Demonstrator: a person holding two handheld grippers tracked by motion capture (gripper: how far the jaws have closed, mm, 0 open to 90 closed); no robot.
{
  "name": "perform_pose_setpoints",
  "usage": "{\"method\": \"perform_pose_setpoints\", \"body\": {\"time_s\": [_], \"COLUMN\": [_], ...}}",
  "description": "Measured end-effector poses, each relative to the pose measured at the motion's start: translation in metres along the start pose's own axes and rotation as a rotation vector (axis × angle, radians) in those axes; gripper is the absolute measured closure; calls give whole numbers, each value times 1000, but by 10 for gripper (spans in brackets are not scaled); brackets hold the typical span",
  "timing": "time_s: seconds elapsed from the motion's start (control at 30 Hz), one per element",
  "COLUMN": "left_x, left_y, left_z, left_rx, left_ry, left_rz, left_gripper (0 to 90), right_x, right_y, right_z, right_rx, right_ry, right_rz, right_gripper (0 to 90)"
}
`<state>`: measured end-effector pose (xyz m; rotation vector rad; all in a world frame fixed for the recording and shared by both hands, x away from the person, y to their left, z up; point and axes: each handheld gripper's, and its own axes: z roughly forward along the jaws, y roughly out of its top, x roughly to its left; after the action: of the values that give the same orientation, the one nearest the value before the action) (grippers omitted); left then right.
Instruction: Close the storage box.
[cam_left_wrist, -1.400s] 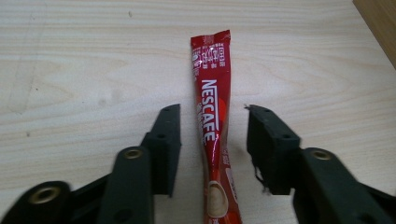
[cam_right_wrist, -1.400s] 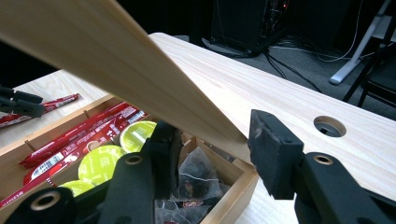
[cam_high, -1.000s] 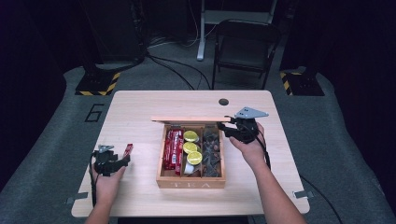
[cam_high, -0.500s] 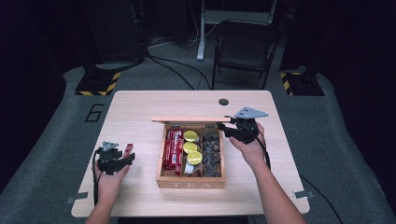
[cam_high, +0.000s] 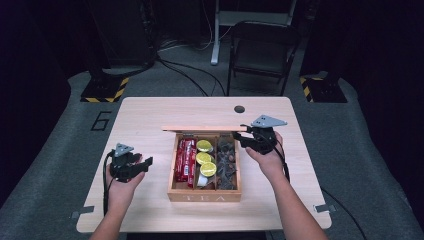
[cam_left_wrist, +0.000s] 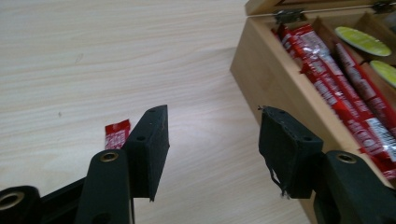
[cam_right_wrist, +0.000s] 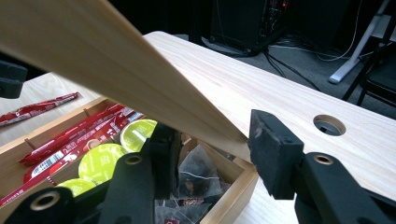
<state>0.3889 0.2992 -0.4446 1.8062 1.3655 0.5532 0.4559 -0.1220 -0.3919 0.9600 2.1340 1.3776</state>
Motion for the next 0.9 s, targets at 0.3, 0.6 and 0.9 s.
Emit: {"method": "perform_pose_setpoints", "body": {"time_s": [0.3, 0.6, 0.9], "left_x": [-17, -37, -53], "left_y": [15, 39, 60], "left_z": [-4, -14, -25], "left_rx": [-16, -52, -84], "left_ry": [-42, -84, -103], "left_rz": [35, 82, 136], "left_gripper": [430, 436, 439], "right_x": [2, 1, 1], "right_y": [-2, -2, -2], "right_z": [-1, -1, -1], "right_rx": [7, 6, 6], "right_ry": [-2, 3, 4], "right_rz": [-11, -8, -7], "right_gripper": [539, 538, 538]}}
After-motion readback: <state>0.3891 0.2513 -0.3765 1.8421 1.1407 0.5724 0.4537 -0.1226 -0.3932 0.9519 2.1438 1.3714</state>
